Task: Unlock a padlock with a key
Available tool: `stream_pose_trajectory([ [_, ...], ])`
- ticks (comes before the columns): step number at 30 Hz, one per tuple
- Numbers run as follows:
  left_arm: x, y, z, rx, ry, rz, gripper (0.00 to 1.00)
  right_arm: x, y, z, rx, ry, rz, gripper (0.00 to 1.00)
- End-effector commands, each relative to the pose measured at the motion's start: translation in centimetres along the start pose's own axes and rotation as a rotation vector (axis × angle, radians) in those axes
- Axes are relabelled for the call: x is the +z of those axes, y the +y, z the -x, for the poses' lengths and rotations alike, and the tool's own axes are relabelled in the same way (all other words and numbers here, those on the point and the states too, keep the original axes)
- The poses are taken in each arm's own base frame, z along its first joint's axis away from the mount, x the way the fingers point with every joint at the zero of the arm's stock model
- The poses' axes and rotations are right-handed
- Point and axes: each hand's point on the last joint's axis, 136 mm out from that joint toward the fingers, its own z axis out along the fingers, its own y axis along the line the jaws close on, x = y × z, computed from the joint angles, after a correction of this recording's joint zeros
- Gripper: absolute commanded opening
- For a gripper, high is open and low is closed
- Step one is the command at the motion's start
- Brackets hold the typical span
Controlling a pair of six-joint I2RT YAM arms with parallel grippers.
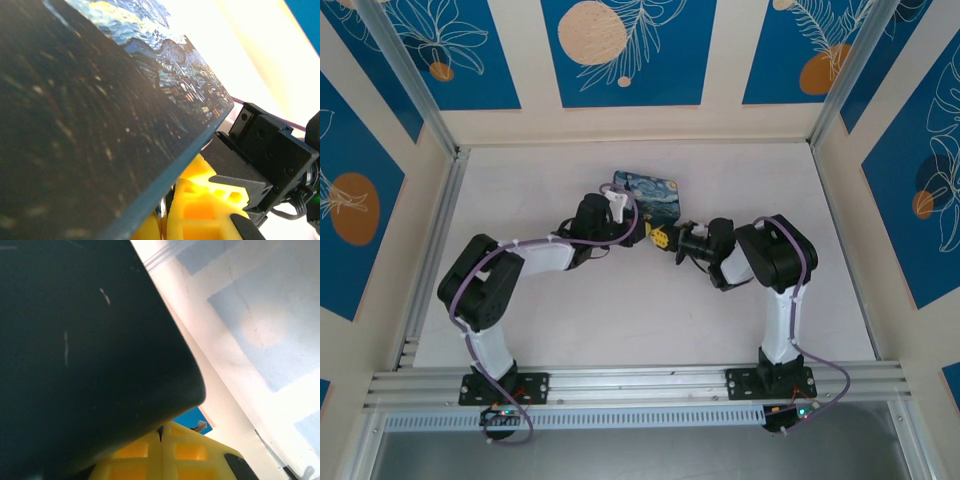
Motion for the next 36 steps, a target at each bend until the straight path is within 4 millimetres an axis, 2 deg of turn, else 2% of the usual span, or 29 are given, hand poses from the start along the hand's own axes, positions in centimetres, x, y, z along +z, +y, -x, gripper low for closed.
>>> stream_pose_trajectory([
  [1,-0.1,-4.5,-6.3,0.064,0.254,-0.243,0.00,0.1,2.5,1.6,0.060,-0.059,0.093,0.00],
  [3,0.3,-3.7,-6.8,0.039,0.261,-0.227,0.00,0.0,2.2,1.8,0.055,-0.068,0.089,0.00],
  [6,0.9,-2.4,-7.1,-0.039,0.261,-0.214,0.00,-0.2,1.6,2.0,0.048,-0.077,0.075,0.23],
  [8,1.2,-1.4,-7.4,-0.102,0.256,-0.201,0.00,-0.7,0.5,2.2,0.048,-0.094,0.048,0.43],
  [10,1.4,-0.9,-7.5,-0.148,0.251,-0.201,0.00,-1.2,-0.5,2.2,0.045,-0.113,0.016,0.52],
  [14,1.4,0.0,-8.3,-0.186,0.272,-0.180,0.00,-2.4,-2.1,1.8,0.016,-0.142,-0.057,0.57],
  [21,1.5,1.6,-9.7,-0.205,0.332,-0.113,0.00,-4.3,-4.4,0.4,-0.031,-0.159,-0.246,0.58],
  [23,1.5,1.9,-10.0,-0.205,0.347,-0.095,0.19,-4.9,-4.7,-0.3,-0.091,-0.158,-0.346,0.63],
  [24,1.5,2.1,-9.9,-0.205,0.349,-0.090,0.25,-5.4,-5.0,-0.5,-0.110,-0.170,-0.397,0.64],
  [26,1.4,2.0,-9.9,-0.202,0.353,-0.087,0.46,-6.3,-4.3,-1.0,-0.202,-0.189,-0.453,0.66],
  [28,1.1,1.7,-9.7,-0.199,0.353,-0.093,0.58,-6.9,-3.6,-1.1,-0.276,-0.206,-0.476,0.66],
  [31,0.4,0.7,-8.8,-0.199,0.343,-0.112,0.73,-7.2,-2.6,-1.4,-0.379,-0.189,-0.483,0.66],
  [36,-2.2,-1.4,-6.1,-0.212,0.284,-0.145,0.87,-7.1,-1.9,-2.0,-0.550,-0.156,-0.530,0.64],
])
